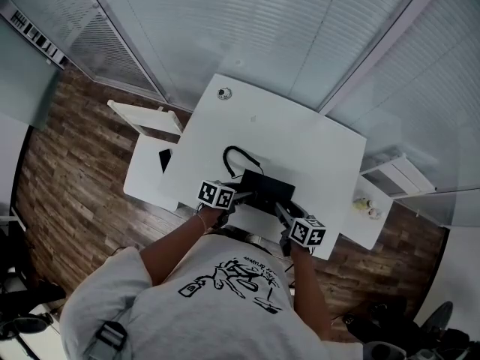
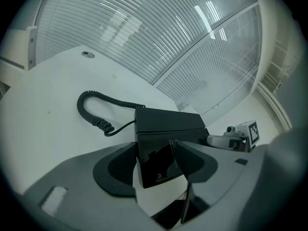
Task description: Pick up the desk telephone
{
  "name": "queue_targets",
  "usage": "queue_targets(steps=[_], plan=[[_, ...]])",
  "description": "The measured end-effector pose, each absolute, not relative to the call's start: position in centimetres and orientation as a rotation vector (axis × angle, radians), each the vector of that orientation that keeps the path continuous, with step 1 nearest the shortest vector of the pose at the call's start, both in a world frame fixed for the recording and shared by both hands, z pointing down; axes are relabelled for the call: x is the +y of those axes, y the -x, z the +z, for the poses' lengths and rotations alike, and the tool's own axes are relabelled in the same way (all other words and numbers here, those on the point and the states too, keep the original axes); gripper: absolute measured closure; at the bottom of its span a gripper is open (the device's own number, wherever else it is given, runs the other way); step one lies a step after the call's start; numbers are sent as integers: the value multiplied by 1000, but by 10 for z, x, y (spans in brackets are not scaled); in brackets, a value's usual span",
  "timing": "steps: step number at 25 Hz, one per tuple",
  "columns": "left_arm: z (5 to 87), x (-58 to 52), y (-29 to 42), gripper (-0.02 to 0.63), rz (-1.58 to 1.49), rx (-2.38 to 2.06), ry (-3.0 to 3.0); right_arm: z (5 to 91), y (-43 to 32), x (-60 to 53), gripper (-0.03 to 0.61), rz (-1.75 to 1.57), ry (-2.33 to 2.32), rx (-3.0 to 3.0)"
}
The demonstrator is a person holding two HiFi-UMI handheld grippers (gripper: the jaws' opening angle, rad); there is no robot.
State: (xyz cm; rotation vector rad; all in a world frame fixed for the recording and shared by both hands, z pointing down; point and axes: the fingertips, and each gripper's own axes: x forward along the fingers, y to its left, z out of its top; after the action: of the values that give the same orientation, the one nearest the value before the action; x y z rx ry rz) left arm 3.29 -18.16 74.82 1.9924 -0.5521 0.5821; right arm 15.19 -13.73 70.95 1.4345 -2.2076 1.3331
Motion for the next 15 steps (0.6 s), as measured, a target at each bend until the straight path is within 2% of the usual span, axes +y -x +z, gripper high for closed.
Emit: queue_targets(steps=[15], plan=[[671,-185,-28,359,520,-633,-2089,636,-152,-138,377,1241,-1456,-2329]])
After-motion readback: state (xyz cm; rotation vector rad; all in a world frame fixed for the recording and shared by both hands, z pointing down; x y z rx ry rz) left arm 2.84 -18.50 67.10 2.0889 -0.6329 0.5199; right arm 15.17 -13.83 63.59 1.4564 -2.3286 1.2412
